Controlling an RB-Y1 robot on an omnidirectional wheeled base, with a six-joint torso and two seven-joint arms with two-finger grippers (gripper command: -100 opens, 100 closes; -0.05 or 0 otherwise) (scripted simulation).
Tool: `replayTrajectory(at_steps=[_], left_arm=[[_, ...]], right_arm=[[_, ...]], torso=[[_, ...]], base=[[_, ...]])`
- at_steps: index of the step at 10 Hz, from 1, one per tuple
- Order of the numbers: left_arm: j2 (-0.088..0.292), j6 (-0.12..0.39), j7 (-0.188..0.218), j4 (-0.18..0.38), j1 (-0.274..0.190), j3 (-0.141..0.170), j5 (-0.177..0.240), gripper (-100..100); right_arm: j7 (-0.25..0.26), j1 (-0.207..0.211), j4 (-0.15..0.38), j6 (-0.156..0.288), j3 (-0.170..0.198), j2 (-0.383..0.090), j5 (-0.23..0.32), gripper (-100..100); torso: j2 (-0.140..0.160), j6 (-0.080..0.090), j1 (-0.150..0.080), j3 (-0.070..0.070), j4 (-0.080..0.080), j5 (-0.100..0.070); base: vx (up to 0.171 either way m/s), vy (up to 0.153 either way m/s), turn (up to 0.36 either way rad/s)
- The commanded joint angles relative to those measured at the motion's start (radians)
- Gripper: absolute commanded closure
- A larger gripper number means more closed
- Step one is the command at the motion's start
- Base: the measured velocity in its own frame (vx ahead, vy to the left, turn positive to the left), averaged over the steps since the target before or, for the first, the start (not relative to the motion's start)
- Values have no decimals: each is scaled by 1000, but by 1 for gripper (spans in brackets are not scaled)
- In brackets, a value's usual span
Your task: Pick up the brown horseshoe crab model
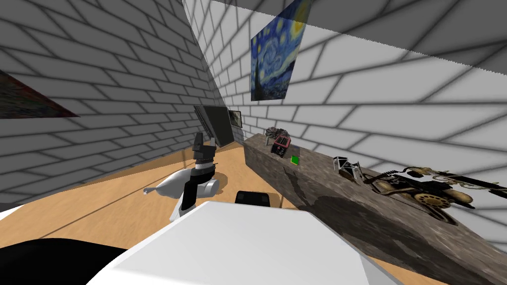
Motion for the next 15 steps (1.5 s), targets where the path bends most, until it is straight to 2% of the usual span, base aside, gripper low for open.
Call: replayTrajectory(at_steps=[1,2,4,6,9,12,15], left_arm=[[0,0,0,0,0,0,0,0],[0,0,0,0,0,0,0,0],[0,0,0,0,0,0,0,0],[0,0,0,0,0,0,0,0],[0,0,0,0,0,0,0,0],[0,0,0,0,0,0,0,0],[0,0,0,0,0,0,0,0]], right_arm=[[5,33,37,11,-9,-50,30,-100],[5,33,37,11,-9,-55,30,-100],[7,59,89,18,-21,-115,71,-100],[7,59,89,18,-21,-115,71,-100],[-1,83,143,22,-41,-179,129,-100],[-15,84,168,21,-61,-215,173,-100],[-26,68,168,17,-72,-226,198,-100]], torso=[[0,0,0,0,0,0],[-2,0,0,-1,-1,0],[-2,0,-1,-1,-1,0],[-3,1,-3,-2,-1,-1],[-3,0,-5,-2,-1,-1],[-8,0,-10,-5,-2,-3],[-8,0,-12,-5,-2,-3]], base=[[81,28,297],[70,5,85],[81,-14,269],[53,-22,28],[79,-51,282],[143,-133,247],[120,-183,189]])
